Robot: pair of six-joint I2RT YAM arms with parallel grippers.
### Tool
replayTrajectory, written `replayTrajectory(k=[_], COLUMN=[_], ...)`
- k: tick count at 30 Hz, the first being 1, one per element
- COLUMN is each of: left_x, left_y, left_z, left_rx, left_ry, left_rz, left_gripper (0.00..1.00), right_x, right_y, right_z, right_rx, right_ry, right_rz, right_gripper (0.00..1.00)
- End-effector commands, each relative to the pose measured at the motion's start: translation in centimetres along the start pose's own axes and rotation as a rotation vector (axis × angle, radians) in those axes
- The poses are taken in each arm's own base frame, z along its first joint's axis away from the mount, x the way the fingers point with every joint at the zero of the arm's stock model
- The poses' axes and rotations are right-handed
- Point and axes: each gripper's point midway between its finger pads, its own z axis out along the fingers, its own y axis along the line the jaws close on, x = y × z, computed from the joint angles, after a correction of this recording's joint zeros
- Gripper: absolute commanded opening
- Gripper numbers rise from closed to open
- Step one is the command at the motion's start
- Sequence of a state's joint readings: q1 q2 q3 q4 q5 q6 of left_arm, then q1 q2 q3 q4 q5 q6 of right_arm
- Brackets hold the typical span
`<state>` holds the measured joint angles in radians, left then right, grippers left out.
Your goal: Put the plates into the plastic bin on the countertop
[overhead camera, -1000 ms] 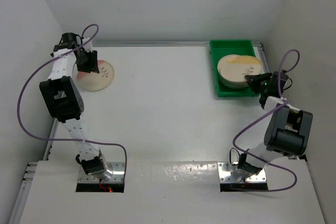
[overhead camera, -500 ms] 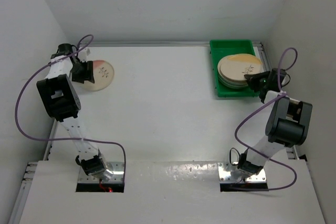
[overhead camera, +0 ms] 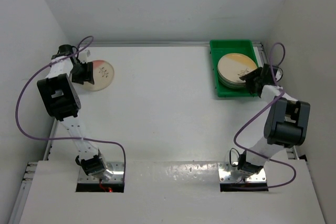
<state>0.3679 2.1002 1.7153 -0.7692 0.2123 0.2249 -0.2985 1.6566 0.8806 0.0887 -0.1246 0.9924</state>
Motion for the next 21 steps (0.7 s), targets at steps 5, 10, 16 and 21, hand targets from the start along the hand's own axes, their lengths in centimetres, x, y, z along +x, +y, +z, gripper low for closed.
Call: replayTrajectory(k=[5, 10, 16, 21], left_x=[-1.0, -0.8, 0.0, 0.3], left_y=[1.4, 3.1, 5.8, 6.1], left_z=[0.0, 0.6, 4.0, 4.6], left_rx=[-0.022, -0.064, -0.119, -0.135], left_ry=[-0.027, -0.015, 0.039, 0.053], left_rz=[-0.005, -0.038, -0.120, -0.134], left_gripper=[0.61, 0.66, 0.69, 0.69], right_x=[-0.2, 0.2, 3.2, 6.5], right_y=[-1.6, 0.4, 4.3, 8.3], right_z=[-1.9, -3.2, -5.1, -6.7], right_rx=[0.181, 0.169, 0.097, -0.023], right_ry=[-0.022, -0.054, -0.076, -0.053], right_rz=[-0.185, -0.317, -0.549, -0.692], right_gripper=[0.54, 0.55, 0.57, 0.58])
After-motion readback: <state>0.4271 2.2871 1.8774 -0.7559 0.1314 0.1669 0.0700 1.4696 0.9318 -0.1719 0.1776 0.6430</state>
